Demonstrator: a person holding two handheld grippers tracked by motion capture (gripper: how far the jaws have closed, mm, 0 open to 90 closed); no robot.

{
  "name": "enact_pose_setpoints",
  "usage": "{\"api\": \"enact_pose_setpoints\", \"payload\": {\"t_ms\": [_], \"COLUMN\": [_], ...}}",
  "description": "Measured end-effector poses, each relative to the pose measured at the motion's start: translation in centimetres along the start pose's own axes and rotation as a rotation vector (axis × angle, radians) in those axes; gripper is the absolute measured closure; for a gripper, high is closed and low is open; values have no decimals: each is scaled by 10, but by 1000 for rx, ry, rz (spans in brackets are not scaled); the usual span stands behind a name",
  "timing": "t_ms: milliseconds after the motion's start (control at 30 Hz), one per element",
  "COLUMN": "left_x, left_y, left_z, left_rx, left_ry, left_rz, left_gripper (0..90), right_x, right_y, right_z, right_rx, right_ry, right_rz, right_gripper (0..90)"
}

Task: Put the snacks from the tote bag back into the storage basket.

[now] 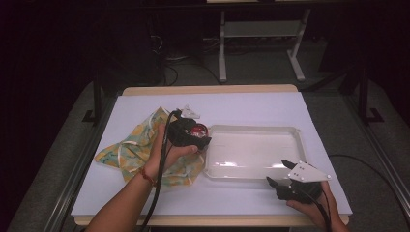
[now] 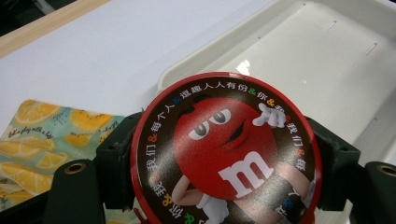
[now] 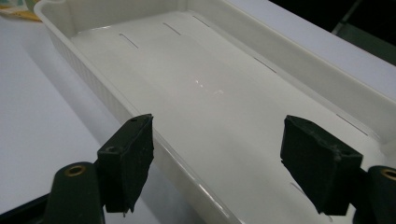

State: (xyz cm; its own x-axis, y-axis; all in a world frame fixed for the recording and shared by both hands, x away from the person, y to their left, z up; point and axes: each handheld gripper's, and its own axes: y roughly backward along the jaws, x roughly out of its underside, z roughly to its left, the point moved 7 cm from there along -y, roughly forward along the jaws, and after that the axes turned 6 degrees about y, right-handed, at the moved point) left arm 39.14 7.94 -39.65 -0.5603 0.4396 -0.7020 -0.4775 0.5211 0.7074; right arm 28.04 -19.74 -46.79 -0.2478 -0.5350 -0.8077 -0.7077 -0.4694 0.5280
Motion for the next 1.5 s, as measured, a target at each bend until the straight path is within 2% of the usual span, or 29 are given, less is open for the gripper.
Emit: {"api": "enact_pose_setpoints", "payload": {"t_ms": [1500], "left_x": [-8], "left_y": [-24], "left_z": [-24], "left_rx": [41], "left_ry": [-7], "left_rz": [4], "left_gripper": [254], "right_x": [0], "right_y": [1], "right_z": [0], "right_rx": [1], "right_ry": [2], "right_rz": [0], "right_gripper": [250]}}
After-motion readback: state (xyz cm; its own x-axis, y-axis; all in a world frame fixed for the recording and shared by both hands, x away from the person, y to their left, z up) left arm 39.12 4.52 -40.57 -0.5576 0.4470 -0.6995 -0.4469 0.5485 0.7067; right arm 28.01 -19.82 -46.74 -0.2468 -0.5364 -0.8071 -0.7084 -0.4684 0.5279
